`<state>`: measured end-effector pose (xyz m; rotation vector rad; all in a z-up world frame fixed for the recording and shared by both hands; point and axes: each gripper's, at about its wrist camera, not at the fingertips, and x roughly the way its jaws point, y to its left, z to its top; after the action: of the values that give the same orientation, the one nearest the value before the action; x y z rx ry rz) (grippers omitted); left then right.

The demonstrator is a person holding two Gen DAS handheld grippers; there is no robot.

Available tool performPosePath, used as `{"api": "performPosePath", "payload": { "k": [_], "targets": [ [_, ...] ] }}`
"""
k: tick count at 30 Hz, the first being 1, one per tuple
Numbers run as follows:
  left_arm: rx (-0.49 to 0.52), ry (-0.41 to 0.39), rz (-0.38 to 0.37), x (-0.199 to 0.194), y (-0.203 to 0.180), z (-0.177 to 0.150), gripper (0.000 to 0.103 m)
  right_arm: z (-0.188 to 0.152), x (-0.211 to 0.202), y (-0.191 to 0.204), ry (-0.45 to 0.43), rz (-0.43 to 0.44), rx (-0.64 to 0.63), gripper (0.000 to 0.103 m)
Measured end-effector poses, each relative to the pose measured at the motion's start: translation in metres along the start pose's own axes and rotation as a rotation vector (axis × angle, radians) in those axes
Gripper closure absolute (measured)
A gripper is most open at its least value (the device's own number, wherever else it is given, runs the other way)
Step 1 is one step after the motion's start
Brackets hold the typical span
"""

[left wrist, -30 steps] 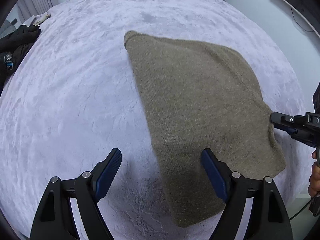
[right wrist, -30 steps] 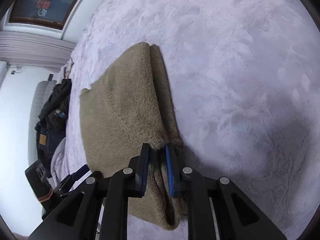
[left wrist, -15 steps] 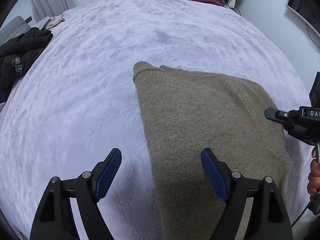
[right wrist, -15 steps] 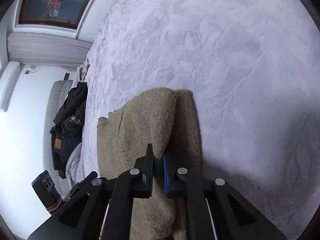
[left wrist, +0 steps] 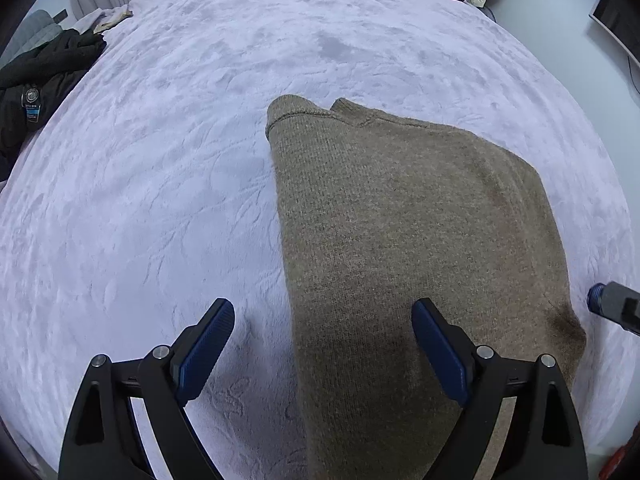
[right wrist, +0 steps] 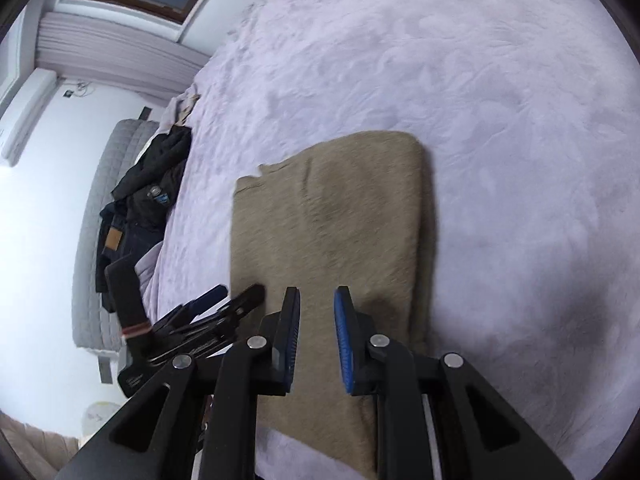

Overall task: Fold small clothes
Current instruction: 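Open the right gripper and raise it above the folded sweater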

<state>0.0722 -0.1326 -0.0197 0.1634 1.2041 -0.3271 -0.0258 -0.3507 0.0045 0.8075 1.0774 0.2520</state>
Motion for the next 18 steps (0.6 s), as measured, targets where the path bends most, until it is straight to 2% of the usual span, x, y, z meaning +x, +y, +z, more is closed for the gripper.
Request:
{"api": "performPosePath", "payload": {
  "k": [4,5,6,7,11,18],
  "targets": [
    [0.013,0.002,0.013,-0.001,-0.001,0.0,0.012,-0.018,0.02,0.012,0.058,0.005,-0.035,0.082],
    [0.012,0.005,0.011,-0.001,-0.001,0.0,0.011,-0.022,0.026,0.004,0.08,-0.035,-0.034,0.082],
    [0.01,0.01,0.008,0.0,-0.001,0.001,0.008,-0.029,0.035,-0.006,0.103,-0.117,-0.042,0.089],
    [0.007,0.016,0.017,0.001,-0.001,0.001,0.004,-0.035,0.039,-0.014,0.104,-0.138,-0.051,0.094],
    [0.008,0.011,0.021,0.001,-0.001,-0.001,0.004,-0.052,0.026,-0.028,0.068,-0.11,-0.005,0.094],
    [0.0,0.019,0.025,0.0,0.0,0.0,0.004,-0.053,0.01,-0.028,0.065,-0.107,0.025,0.09]
  ]
}}
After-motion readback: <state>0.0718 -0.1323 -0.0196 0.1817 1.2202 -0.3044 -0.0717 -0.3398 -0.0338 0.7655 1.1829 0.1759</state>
